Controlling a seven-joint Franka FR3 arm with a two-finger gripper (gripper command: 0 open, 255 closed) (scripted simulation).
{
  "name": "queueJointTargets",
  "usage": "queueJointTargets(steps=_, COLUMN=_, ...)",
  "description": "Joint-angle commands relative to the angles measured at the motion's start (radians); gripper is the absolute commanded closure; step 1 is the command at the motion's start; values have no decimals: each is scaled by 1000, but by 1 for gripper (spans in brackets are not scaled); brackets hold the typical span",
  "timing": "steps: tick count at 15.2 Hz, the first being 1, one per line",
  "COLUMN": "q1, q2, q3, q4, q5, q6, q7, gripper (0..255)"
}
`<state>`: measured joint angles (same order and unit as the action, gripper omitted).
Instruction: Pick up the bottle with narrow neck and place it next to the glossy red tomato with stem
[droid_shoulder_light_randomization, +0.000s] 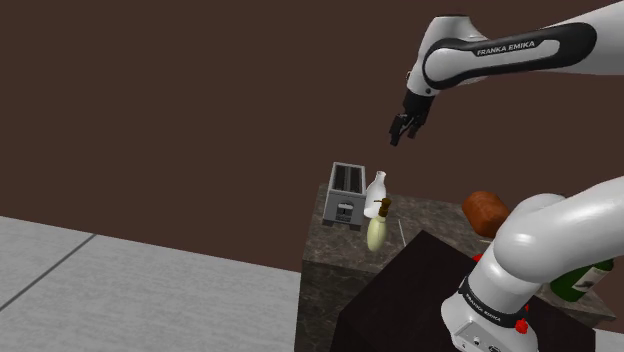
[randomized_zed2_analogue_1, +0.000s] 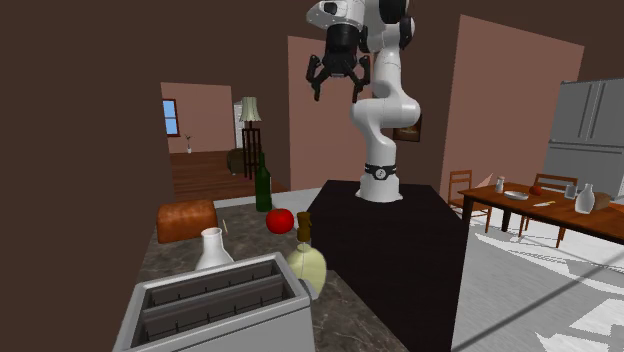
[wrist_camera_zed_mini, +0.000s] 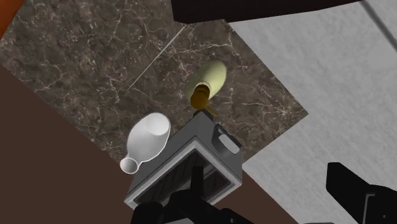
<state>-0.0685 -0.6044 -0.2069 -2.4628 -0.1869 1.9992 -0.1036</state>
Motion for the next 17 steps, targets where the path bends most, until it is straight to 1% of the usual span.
queueJointTargets(steps=1, q1=-3, q2=48, q3=-38, q4=-8, q5=-6, q6=61, q7=-41, gripper=0)
queueJointTargets(steps=6, q1=-3, q2=195, q3=-140, q4=4, q5=5, q6=203, q7=-160, gripper=0)
queueJointTargets(steps=10, q1=9, q2=337, q3=-220, q4=40, q5=53, q6=307, q7=-274, gripper=0)
queueJointTargets(steps=13, q1=21, q2=456, q3=-274, q4=82, q5=124, q6=375, q7=-379, gripper=0)
queueJointTargets(steps=17, q1=22, q2=630, q3=-321, q4=160, q5=270, q6=442, q7=-547, gripper=0)
